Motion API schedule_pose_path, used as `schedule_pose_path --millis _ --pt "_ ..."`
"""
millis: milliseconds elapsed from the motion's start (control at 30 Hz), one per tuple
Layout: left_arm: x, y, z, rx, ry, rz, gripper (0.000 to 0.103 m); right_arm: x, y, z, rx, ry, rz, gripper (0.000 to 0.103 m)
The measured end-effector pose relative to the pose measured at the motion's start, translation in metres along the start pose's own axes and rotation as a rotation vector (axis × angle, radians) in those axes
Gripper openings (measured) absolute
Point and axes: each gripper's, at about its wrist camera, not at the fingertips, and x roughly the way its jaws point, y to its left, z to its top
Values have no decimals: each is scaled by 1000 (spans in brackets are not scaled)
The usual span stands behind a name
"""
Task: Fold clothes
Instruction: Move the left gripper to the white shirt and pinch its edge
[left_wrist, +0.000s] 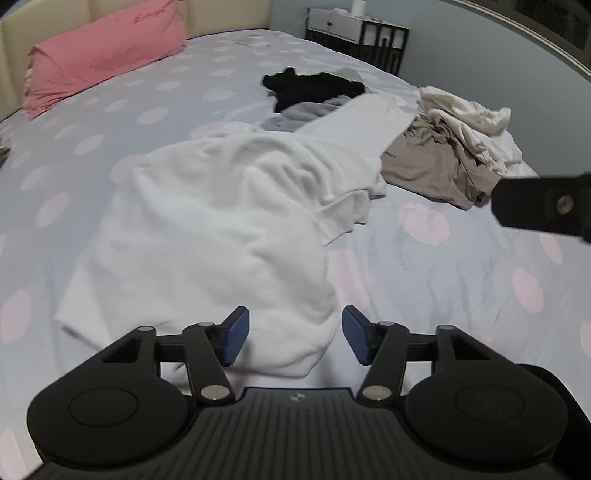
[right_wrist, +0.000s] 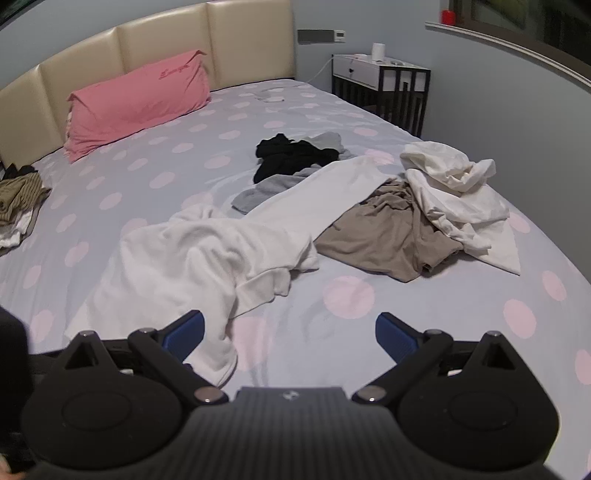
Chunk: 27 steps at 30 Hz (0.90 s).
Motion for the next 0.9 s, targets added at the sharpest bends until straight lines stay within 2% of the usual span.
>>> schedule_pose_path --millis 100,300,400,467,500,567,767,900 --pt "17 -8 5 22 13 5 52 4 -3 3 0 6 -1 100" --pt "42 -18 13 2 35 -12 51 12 -9 7 -7 14 -13 100" --pt "55 -21 12 12 57 5 39 15 -13 8 -6 20 -19 100" --pt "65 -21 11 18 91 18 22 16 -15 9 -6 24 -17 100" --pt "68 -19 10 15 100 15 19 16 -16 9 -6 25 -14 100" --pt "70 -12 7 0 99 4 2 16 -17 10 -6 25 -16 100" --pt "43 17 7 -47 69 -79 2 15 -18 12 1 22 -13 100" --pt "4 37 10 -85 10 -94 2 17 -15 11 -5 20 4 100"
